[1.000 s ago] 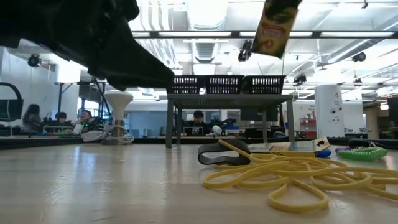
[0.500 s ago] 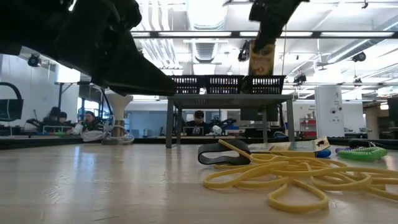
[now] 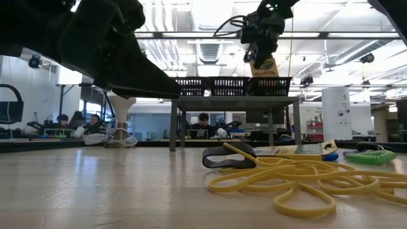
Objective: Pick & Place Office Desk Supplies
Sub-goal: Put the yellow crayon box into the right black bin on the shelf
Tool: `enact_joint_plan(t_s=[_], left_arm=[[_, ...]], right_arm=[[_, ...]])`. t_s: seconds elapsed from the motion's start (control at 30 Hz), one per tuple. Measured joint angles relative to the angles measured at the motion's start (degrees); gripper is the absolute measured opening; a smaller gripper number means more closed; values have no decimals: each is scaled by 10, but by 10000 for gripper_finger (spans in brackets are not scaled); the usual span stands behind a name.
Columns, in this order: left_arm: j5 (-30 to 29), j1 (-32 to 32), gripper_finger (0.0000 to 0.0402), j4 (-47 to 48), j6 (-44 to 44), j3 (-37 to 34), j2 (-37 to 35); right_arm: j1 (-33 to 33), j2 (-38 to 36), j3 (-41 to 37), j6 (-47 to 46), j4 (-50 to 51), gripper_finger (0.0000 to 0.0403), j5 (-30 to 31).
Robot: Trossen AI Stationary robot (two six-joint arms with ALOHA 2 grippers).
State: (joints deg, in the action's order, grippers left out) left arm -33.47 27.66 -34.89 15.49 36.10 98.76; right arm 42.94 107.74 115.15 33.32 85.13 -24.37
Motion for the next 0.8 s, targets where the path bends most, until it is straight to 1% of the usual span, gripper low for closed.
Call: enact_joint_plan(t_s=[0.57, 0.8], left_arm=[[0, 0, 173, 0, 0, 0, 0], [0, 0, 173, 0, 0, 0, 0]], right_arm=[[14, 4, -26, -17, 4, 34, -36], [21, 1, -48, -28, -11, 34, -37]])
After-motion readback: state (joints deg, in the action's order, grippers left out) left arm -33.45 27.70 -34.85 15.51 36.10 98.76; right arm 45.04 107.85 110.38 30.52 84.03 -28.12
